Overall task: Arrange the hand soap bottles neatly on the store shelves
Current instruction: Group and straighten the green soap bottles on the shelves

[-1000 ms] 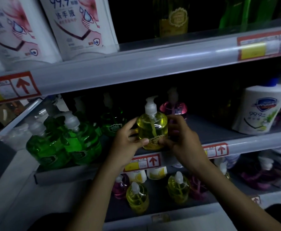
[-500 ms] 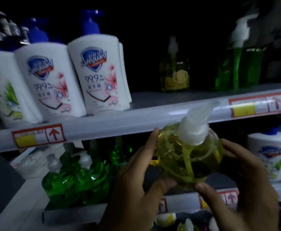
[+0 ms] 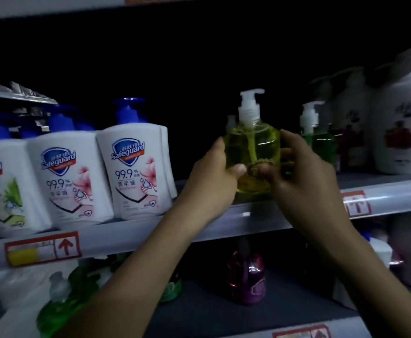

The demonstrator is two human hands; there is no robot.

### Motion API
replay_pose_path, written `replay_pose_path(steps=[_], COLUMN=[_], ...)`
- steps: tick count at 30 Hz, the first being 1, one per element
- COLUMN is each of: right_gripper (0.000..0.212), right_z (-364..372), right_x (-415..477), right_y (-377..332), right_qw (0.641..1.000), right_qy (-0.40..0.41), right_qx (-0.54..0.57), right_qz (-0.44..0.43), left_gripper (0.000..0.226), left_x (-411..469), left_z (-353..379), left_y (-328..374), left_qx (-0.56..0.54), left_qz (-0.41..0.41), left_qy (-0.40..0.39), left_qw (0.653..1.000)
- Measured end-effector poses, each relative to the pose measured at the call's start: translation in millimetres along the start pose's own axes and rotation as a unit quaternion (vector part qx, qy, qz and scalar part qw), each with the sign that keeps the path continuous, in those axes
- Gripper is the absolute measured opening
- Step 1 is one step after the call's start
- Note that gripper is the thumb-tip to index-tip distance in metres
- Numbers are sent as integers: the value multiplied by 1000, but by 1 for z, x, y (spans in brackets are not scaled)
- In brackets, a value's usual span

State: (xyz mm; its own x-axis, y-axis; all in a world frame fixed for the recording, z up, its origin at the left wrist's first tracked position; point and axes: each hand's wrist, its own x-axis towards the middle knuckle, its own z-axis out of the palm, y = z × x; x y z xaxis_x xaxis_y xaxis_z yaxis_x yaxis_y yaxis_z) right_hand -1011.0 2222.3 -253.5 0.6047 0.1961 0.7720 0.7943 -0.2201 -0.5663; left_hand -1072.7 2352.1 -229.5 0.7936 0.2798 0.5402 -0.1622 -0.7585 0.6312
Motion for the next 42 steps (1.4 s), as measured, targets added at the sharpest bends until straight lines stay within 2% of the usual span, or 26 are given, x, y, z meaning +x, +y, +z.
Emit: replay_pose_path(steps=[5,9,11,13,15,16,19,20,23,27,31,33,37,39,42], right_gripper=[49,47,42,40,47,55,82,88,98,80,77,77,79,79,76], right_z=[-3,-6,-19,-38,-56,-63,-67,-66,-64,-64,-68,-71,-84,-94,-107], right_x=[5,11,14,21,34,41,56,58,66,69,58,52,37,29,8], right_y=[11,12,13,21,36,44,55,58,67,79,90,92,85,78,65], right_qw=[995,986,987,989,987,988,986,981,976,982,985,987,980,971,945], right_qy=[-48,-95,-68,21,66,43,-113,-141,-159,-143,-110,-76,-26,-10,-17], right_qx=[-84,-135,-142,-141,-137,-131,-41,-21,-23,-28,83,114,190,238,328], right_qz=[24,9,20,38,51,64,119,135,144,117,102,84,57,36,12], left_gripper=[37,41,54,56,52,53,60,61,62,70,51,48,38,31,32], left_x=[22,22,10,-5,-7,-2,24,32,50,51,39,36,37,34,19], left_z=[12,16,21,28,42,53,78,82,90,93,95,98,92,83,66], left_y=[-5,-1,7,24,43,52,67,70,74,80,74,67,57,57,56], left_qx=[41,69,134,155,140,147,183,191,207,219,155,121,39,1,-48], left_qz=[-75,-89,-26,108,158,147,63,43,-3,-46,13,43,139,171,199], left_qy=[-34,-44,44,163,148,110,8,-10,-62,-95,-35,6,81,82,36], left_qw=[996,993,990,968,966,972,981,981,976,970,987,992,986,982,978])
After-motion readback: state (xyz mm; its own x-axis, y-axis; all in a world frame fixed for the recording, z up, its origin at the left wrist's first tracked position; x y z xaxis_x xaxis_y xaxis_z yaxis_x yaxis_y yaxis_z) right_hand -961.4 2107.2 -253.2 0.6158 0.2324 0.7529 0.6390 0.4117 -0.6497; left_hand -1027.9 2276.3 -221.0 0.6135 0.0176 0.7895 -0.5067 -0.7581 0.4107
